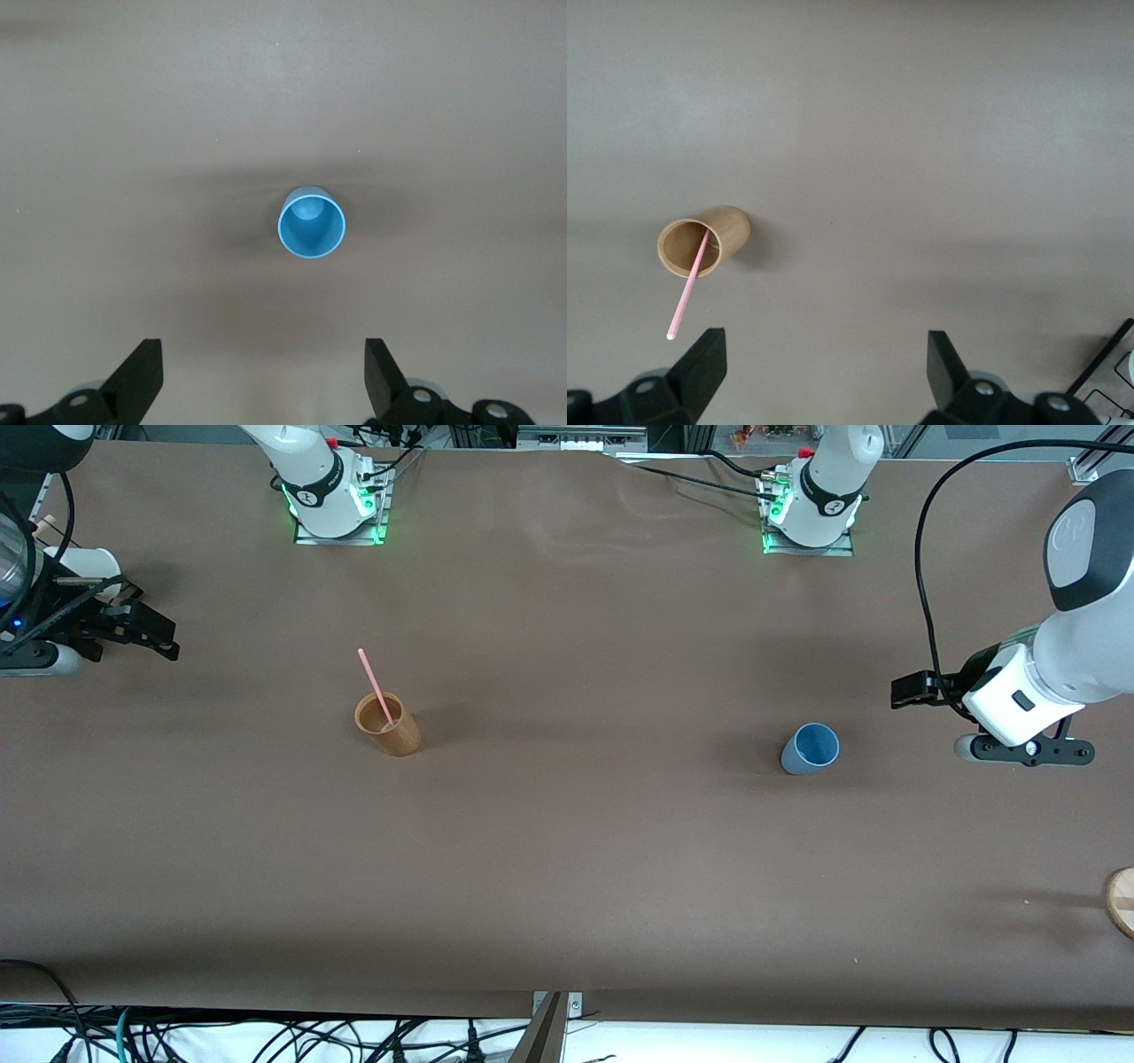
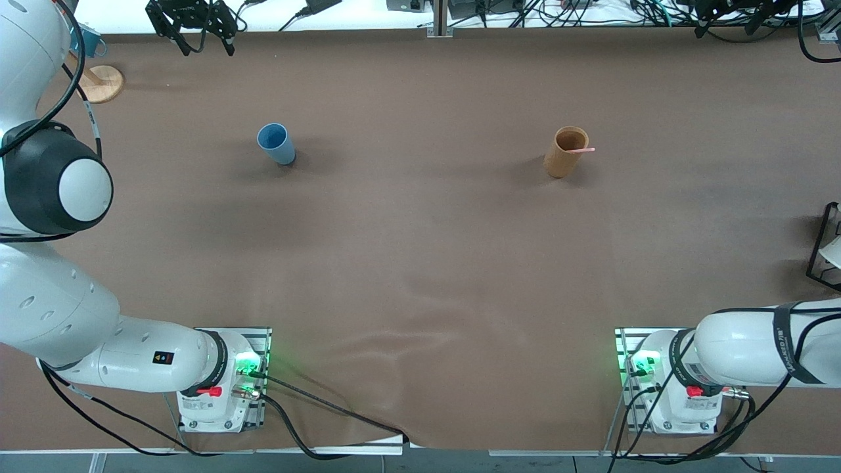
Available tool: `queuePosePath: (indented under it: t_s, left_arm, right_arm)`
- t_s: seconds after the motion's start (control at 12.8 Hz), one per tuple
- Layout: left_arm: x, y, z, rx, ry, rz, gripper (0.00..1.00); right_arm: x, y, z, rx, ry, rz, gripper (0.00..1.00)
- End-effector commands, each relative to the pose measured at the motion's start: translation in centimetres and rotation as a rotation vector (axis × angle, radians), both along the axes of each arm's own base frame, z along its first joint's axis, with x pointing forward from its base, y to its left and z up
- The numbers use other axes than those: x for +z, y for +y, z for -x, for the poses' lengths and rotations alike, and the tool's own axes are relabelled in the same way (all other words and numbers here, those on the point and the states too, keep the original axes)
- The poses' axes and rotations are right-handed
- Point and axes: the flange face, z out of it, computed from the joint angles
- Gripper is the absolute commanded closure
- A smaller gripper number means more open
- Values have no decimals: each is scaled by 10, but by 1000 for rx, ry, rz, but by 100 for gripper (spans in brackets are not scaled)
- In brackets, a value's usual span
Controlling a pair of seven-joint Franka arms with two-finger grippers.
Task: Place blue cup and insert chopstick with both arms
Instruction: 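Lower the left gripper over the blue cup rim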
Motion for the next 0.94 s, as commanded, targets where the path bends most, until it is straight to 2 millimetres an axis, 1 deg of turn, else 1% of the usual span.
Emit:
queuePosePath:
  t_s: [0.0,0.16,0.31,0.55,0.86]
  left_arm:
    - [-23,11,1,-37,-21,-17,0]
    - [-57,16,0,-47,-52,-13,0]
    - [-83,17,0,-51,-77,-13,0]
    - [-135,19,7,-66,-129,-33,0]
    - [-172,11,18,-86,-157,-34,0]
  right_arm:
    - [3,0,7,-3,4,4,0]
    - [3,-1,8,-5,12,4,0]
    - [3,-1,7,-5,10,4,0]
    - [3,-1,8,-5,12,4,0]
    - [3,-1,8,-5,12,4,0]
